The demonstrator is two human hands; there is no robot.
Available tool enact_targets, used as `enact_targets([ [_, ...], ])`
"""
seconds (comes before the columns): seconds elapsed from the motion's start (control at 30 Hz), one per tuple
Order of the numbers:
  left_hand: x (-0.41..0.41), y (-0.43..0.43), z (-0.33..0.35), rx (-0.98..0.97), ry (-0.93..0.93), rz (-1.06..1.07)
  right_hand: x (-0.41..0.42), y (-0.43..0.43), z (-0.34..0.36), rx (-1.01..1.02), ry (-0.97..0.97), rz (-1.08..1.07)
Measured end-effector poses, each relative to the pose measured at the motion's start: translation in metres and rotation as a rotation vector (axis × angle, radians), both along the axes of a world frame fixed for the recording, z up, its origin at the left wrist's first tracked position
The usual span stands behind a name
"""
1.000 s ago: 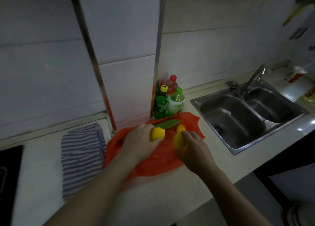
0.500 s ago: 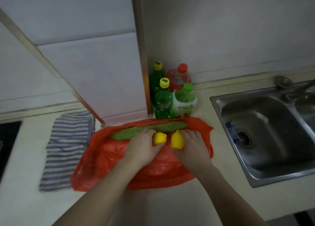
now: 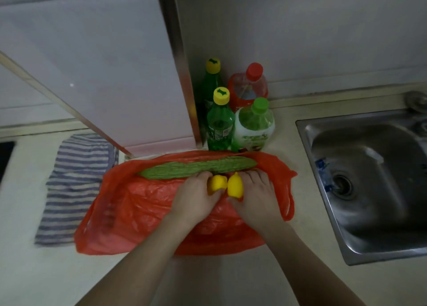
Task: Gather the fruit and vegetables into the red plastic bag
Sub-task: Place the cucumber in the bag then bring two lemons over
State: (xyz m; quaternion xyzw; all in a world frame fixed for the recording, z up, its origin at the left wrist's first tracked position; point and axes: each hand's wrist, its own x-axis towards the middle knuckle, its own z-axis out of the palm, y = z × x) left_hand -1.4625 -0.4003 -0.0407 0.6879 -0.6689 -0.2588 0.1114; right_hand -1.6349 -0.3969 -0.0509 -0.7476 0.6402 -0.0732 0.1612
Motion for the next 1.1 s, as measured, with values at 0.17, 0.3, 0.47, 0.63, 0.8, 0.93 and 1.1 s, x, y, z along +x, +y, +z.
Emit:
enact_targets([
  [0.17,-0.005,0.0,-0.006,0.007,-0.007,0.034,0.0,-0.001,-0.005,0.0,0.023,0.005],
  [0.3,-0.005,-0.001,-0.008,0.001,-0.004,0.056,0.001,-0.001,-0.008,-0.012,0.042,0.008],
  [0.47,-0.003,0.0,-0.01,-0.003,-0.016,0.012,0.001,-0.002,-0.009,-0.02,0.045,0.011],
  [0.63,-0.002,0.004,-0.005,0.003,-0.031,-0.016,0.001,-0.001,-0.005,-0.013,0.061,0.042],
  [0.8,0.004,0.014,0.013,-0.031,-0.046,-0.031,0.0,0.009,0.009,-0.061,0.067,0.02],
  [0.93,0.014,0.025,0.029,-0.105,-0.052,-0.08,0.003,0.02,0.026,-0.064,0.074,0.002],
  [1.1,0.031,0.045,0.053,-0.194,-0.083,-0.185,0.012,0.045,0.058,-0.06,0.083,-0.034],
])
